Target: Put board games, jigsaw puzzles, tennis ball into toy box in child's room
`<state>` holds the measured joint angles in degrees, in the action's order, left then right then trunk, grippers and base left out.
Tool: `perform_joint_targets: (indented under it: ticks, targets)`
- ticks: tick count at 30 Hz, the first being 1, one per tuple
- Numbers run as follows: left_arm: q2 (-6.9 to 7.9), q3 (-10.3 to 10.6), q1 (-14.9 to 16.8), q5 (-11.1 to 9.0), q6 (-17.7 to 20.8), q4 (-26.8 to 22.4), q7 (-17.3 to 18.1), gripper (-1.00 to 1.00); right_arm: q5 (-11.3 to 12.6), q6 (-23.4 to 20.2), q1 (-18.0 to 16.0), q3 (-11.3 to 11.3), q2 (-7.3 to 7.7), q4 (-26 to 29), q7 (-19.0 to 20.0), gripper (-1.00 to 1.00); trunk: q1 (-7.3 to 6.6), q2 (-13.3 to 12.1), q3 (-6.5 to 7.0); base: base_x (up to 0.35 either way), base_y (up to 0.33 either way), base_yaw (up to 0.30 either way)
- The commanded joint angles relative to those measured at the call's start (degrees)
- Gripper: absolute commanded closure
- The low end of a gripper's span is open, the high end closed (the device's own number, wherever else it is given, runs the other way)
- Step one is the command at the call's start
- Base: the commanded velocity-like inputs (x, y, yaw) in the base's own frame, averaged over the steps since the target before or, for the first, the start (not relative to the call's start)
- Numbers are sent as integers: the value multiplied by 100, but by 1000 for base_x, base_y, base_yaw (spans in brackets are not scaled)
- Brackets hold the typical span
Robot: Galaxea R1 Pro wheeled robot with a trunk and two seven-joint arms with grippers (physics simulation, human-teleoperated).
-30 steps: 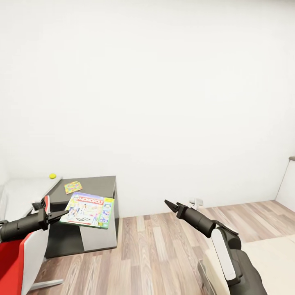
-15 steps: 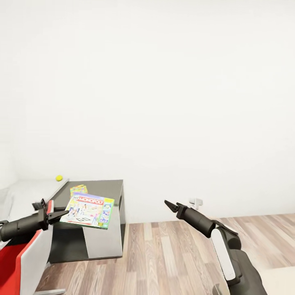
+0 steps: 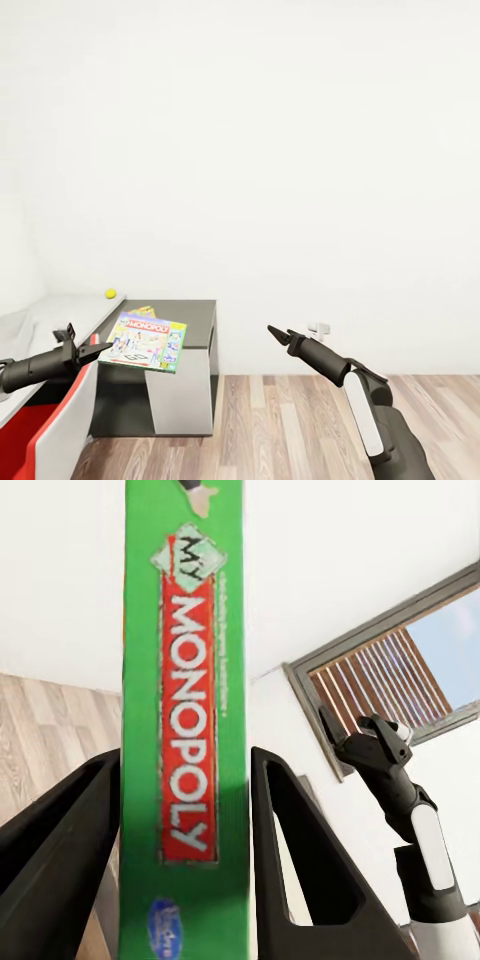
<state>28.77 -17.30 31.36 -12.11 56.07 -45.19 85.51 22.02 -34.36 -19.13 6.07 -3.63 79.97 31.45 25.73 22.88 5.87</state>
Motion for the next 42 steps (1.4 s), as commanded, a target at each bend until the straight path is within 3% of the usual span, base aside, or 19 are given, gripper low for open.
perform_joint_targets:
  ticks: [1, 10, 42]
  targets:
    - [0, -2, 2, -19, 62, 1, 19, 100, 32, -45, -3, 16, -6, 1, 12, -100, 5, 4, -2, 260, 91, 2]
    - [6, 0, 2, -19, 62, 1, 26, 100, -25, -45, -3, 9, -14, 1, -16, -100, 5, 4, -2, 208, 110, 133]
    - [-12, -2, 2, -22, -228, 1, 54, 100, -39, -45, -3, 9, -15, 1, -25, -100, 5, 4, -2, 168, 18, 285]
